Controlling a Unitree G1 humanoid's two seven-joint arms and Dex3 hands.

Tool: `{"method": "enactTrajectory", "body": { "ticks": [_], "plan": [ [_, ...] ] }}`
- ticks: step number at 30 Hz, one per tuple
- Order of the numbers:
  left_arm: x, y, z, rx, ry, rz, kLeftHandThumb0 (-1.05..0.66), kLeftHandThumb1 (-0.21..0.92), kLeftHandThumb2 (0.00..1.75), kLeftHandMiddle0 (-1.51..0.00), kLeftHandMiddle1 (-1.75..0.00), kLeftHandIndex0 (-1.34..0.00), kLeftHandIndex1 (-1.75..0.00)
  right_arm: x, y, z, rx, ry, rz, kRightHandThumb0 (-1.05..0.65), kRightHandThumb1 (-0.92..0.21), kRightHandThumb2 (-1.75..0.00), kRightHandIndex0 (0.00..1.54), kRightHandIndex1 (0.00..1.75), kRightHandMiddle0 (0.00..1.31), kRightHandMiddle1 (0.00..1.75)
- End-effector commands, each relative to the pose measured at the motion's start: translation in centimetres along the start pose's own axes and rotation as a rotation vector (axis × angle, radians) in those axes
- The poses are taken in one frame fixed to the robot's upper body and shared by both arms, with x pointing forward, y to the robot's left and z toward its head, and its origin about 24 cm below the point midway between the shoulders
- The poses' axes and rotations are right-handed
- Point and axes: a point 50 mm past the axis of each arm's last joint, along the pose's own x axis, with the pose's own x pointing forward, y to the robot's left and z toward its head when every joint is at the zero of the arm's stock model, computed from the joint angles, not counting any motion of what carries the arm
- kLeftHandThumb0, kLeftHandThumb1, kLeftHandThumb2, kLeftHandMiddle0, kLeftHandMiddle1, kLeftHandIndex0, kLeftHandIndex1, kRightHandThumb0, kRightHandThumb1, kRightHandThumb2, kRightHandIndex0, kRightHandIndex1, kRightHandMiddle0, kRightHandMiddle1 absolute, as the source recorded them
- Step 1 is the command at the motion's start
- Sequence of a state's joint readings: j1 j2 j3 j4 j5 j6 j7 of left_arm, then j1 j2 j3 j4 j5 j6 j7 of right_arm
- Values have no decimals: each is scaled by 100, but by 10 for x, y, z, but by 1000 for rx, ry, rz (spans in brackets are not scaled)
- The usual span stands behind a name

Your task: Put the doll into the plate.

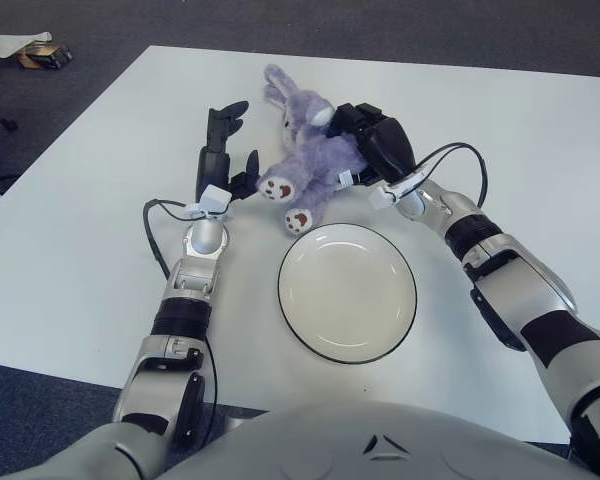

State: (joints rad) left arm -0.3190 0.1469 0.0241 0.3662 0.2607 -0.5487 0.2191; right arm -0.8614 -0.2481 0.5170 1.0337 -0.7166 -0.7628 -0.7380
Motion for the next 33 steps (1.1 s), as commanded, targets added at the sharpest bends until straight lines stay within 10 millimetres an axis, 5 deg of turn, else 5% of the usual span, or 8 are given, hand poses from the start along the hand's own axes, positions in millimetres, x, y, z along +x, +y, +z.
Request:
{"method": "enactTrajectory", "body": {
  "ticks": [1, 19, 33],
  "plan": [
    [3, 6, -2, 54, -30, 11, -73, 92, 69, 0, -86, 0, -83, -8, 2, -6, 41, 79, -4, 0, -8, -152, 87, 155, 56, 175],
    [0, 23, -17, 233, 7, -7, -64, 82, 67, 0, -78, 0, -75, -5, -2, -20, 189, 326, -69, 0, -2, -163, 88, 164, 60, 175],
    [2, 28, -22, 505, -216, -48, -68, 71, 75, 0, -76, 0, -77, -1, -6, -27, 511, 557, -6, 0, 3, -167, 91, 164, 63, 175]
  ]
}}
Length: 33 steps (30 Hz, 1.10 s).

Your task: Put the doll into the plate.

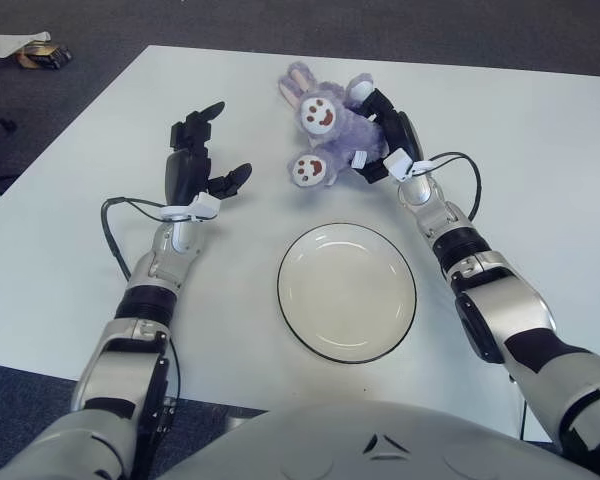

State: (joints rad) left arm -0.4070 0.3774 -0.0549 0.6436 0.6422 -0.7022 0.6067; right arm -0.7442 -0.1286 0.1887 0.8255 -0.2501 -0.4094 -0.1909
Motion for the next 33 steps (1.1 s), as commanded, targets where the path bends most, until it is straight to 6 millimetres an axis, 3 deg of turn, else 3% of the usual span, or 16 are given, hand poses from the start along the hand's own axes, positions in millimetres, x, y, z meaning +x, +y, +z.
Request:
{"method": "enactTrajectory", "body": {
  "ticks": [1, 9, 18, 26, 33],
  "plan": [
    [4, 0, 0, 68, -79, -22, -68, 69, 75, 0, -76, 0, -76, -2, 1, -5, 80, 99, 55, 0, 2, -166, 90, 164, 63, 175],
    [6, 1, -4, 182, -140, -97, -69, 55, 77, 0, -73, 0, -75, -2, -5, -7, 328, 273, 202, 0, -1, -162, 90, 160, 61, 175],
    [10, 3, -5, 245, -168, -156, -77, 49, 74, 0, -57, 0, -55, -4, -10, -4, 455, 377, 307, 0, -4, -158, 88, 158, 58, 175],
    [12, 5, -5, 326, -186, -208, -87, 56, 66, 0, -43, 0, -36, -5, -13, -1, 504, 428, 374, 0, -8, -153, 87, 155, 55, 175],
    [14, 6, -4, 371, -195, -232, -94, 68, 53, 0, -42, 0, -44, -7, -16, 0, 549, 462, 430, 0, -9, -152, 86, 157, 54, 175]
  ]
}}
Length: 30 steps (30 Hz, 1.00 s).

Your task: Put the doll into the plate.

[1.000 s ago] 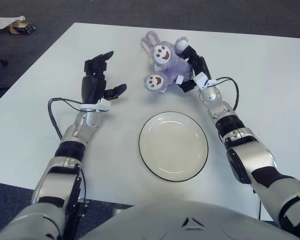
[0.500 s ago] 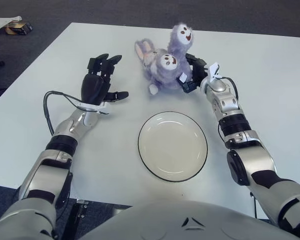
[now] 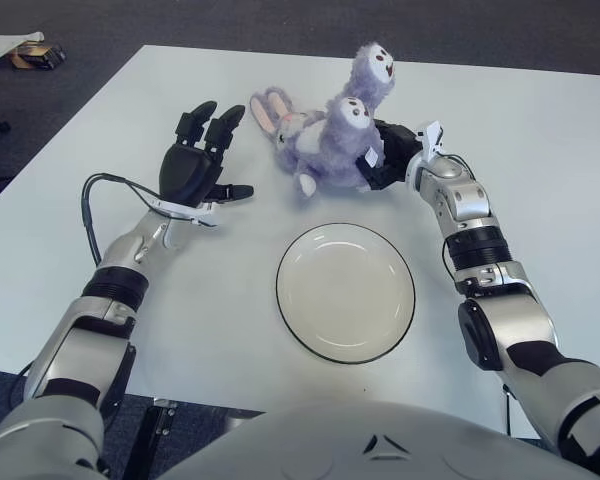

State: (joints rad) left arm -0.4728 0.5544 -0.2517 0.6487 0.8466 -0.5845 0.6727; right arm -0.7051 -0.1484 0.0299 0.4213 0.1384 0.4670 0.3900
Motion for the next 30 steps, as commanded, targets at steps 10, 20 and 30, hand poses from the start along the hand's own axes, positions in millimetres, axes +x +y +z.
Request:
{"method": "enactTrajectory", "body": {
  "ticks": [10, 20, 30],
  "plan": [
    [9, 6, 1, 74, -35, -21, -99, 78, 41, 0, -44, 0, -52, -9, -6, 6, 10, 44, 63, 0, -10, -150, 87, 153, 54, 175],
    [22, 12, 17, 85, -77, -10, -102, 83, 35, 0, -39, 0, -52, -12, -10, 4, -11, 68, 76, 0, -12, -151, 83, 161, 52, 175],
    [38, 22, 36, 151, -173, -16, -103, 85, 32, 0, -30, 0, -38, -14, -8, 4, -34, 116, 87, 0, -12, -150, 82, 161, 52, 175]
  ]
}}
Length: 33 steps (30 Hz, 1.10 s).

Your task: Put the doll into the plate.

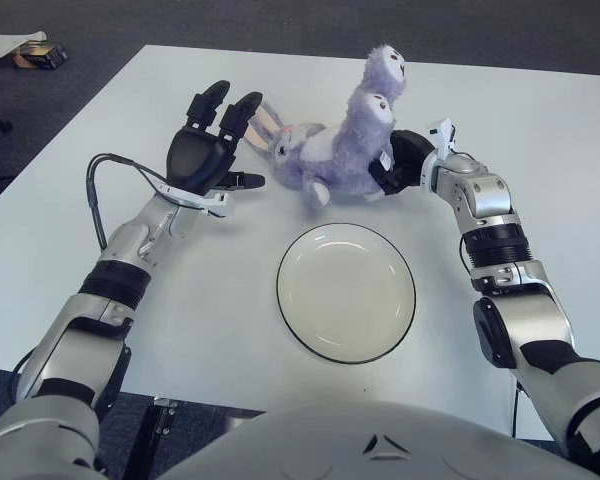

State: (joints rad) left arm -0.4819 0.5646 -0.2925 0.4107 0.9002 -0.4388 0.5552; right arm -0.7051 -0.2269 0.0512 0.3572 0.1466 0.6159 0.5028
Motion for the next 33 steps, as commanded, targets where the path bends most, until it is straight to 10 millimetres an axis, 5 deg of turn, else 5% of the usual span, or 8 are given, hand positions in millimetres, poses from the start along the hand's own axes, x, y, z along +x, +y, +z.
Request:
{"method": "enactTrajectory", "body": {
  "ticks": [1, 17, 33],
  "plan": [
    [12, 9, 6, 46, -60, -10, -103, 85, 32, 0, -30, 0, -37, -2, 1, 3, -17, 13, 12, 0, -12, -150, 83, 159, 52, 175],
    [19, 17, 26, -95, -64, -248, -105, 92, 29, 0, -36, 0, -44, -2, 0, 3, -78, -42, 7, 0, -7, -154, 89, 154, 56, 175],
    [25, -5, 28, -157, -1, -481, -105, 90, 28, 0, -13, 0, -15, -3, 1, 5, -123, -69, 22, 0, -5, -152, 95, 142, 59, 175]
  ]
}}
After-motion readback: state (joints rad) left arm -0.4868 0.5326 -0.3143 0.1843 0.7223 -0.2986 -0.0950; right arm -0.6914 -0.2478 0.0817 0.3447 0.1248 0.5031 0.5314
